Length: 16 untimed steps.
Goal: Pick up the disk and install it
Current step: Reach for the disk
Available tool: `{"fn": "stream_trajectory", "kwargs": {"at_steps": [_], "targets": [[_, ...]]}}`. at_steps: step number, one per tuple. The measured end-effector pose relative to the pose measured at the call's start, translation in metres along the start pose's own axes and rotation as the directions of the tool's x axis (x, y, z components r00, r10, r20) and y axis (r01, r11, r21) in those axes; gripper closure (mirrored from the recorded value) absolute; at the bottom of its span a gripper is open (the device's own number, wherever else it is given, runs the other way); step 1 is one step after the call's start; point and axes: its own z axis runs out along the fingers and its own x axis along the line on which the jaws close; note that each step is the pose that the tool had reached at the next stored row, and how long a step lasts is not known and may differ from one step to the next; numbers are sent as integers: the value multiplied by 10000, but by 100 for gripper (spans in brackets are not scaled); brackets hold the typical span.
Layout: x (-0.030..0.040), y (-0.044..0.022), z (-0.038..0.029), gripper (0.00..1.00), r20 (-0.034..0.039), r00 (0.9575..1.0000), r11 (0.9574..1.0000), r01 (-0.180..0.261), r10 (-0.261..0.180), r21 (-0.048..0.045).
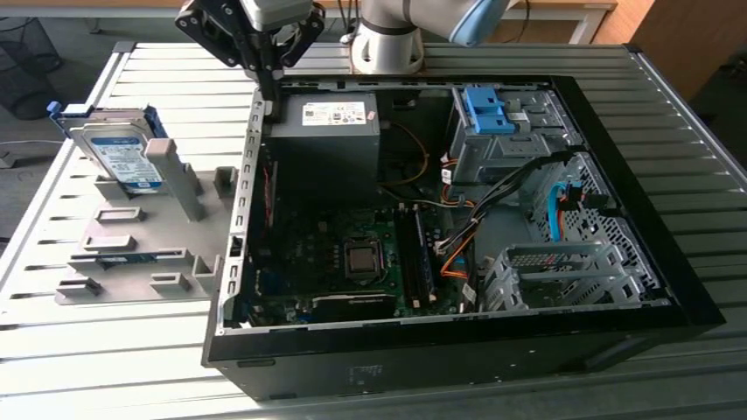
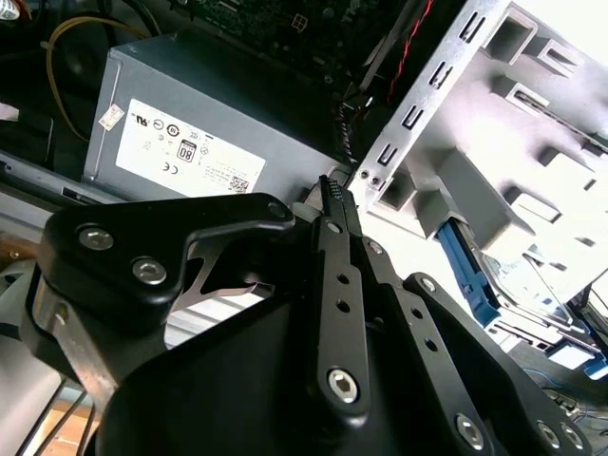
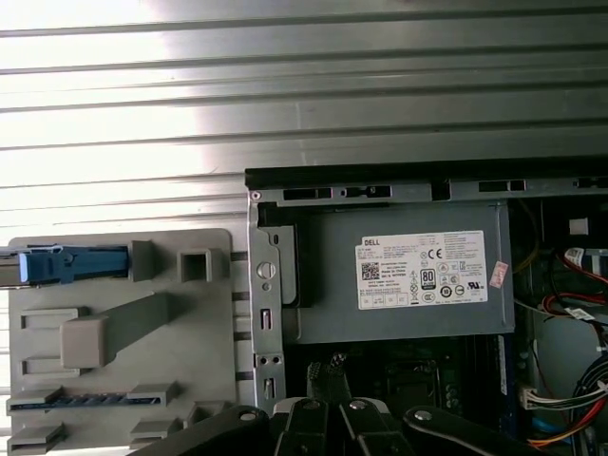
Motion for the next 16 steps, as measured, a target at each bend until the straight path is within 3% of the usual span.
{"fn": "stream_trajectory", "kwargs": {"at_steps": [16], "targets": [[58, -5, 13, 89, -7, 10000, 10000, -1, 1, 0]]}}
